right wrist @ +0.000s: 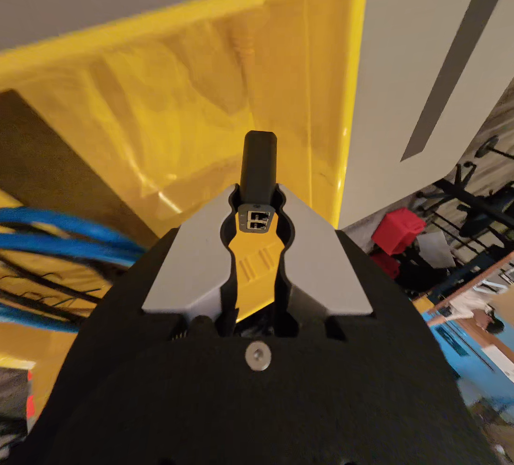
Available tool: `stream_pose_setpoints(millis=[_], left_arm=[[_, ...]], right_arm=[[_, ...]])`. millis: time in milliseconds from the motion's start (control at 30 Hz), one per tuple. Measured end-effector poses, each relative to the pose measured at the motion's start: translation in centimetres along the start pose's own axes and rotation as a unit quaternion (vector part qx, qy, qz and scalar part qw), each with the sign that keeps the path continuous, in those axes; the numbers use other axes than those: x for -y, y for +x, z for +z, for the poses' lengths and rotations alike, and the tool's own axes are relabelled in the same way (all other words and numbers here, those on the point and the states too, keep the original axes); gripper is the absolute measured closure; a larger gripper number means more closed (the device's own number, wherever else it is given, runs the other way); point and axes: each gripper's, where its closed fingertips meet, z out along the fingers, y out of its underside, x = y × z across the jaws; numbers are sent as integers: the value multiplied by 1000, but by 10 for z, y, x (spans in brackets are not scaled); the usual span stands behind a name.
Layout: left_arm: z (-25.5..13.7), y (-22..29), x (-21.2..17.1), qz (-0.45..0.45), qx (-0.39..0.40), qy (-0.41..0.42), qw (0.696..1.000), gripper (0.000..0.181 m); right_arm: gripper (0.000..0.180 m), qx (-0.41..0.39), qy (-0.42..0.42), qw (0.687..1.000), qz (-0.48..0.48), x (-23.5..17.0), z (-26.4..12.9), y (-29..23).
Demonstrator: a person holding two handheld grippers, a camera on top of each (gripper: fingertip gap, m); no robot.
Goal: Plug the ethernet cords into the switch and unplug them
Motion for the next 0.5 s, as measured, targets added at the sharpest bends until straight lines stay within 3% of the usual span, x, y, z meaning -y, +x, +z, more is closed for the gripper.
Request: stream_pose_setpoints(millis=[233, 500], left_arm=[[0, -6, -7, 10, 13, -20, 1000, 121], [-5, -9, -2, 17, 19, -16, 1000, 121]], right_arm=[[156, 18, -35, 999, -25, -5, 47, -4], [134, 62, -31, 997, -30, -3, 14, -15]])
